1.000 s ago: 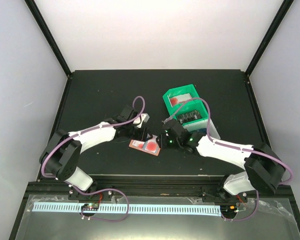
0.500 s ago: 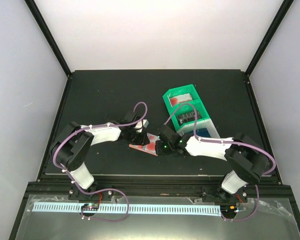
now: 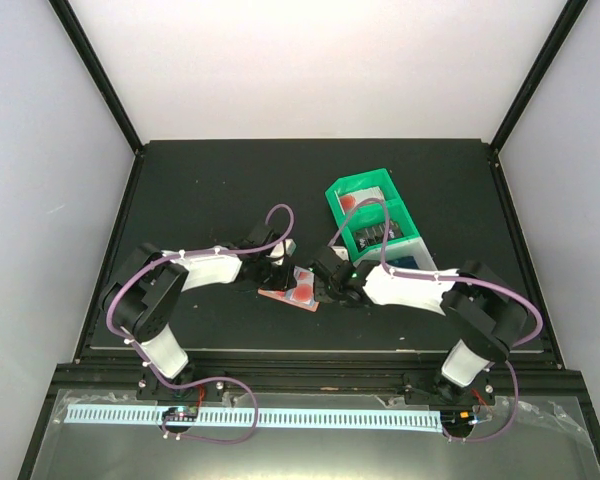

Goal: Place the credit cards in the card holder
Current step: Insert the credit card into the card holder.

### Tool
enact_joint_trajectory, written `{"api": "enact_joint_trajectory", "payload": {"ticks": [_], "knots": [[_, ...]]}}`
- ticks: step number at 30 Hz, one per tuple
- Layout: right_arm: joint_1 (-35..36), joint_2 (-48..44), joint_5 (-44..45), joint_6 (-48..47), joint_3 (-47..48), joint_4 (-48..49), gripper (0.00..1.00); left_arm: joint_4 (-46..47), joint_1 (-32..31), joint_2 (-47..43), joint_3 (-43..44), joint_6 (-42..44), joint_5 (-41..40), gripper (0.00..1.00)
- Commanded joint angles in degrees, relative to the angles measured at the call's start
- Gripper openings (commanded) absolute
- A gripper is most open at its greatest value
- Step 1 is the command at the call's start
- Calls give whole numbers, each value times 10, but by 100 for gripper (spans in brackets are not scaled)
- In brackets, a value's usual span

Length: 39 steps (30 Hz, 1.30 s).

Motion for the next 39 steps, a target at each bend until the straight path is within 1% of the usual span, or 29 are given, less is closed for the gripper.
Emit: {"api": "enact_joint_trajectory", "payload": {"ticks": [1, 7, 10, 14, 21, 27, 33, 35, 37, 39], "knots": [[-2, -23, -11, 6, -5, 29, 26, -25, -7, 16, -16, 1, -47, 2], [-2, -46, -90, 31, -28, 79, 31, -31, -7, 30, -13, 7, -60, 2], [-2, -39, -116, 62, -25, 76, 35, -33, -7, 36, -13, 9, -66, 2], [-3, -25, -142, 95, -27, 85, 36, -34, -7, 41, -14, 10, -74, 2], [-3, 2, -120, 104, -13, 69, 32, -36, -7, 46, -14, 12, -81, 2], [-4, 24, -109, 101, -1, 62, 32, -34, -7, 46, -15, 12, -80, 2], [-4, 28, -111, 87, 8, 69, 23, -33, -7, 46, -16, 12, -77, 2], [-4, 27, -114, 84, 10, 70, 21, -33, -7, 47, -15, 12, -77, 1], [-4, 24, -112, 81, 11, 66, 22, -32, -6, 48, -16, 12, -77, 2], [-4, 22, -106, 77, 15, 56, 27, -32, -7, 49, -15, 12, -76, 2]]}}
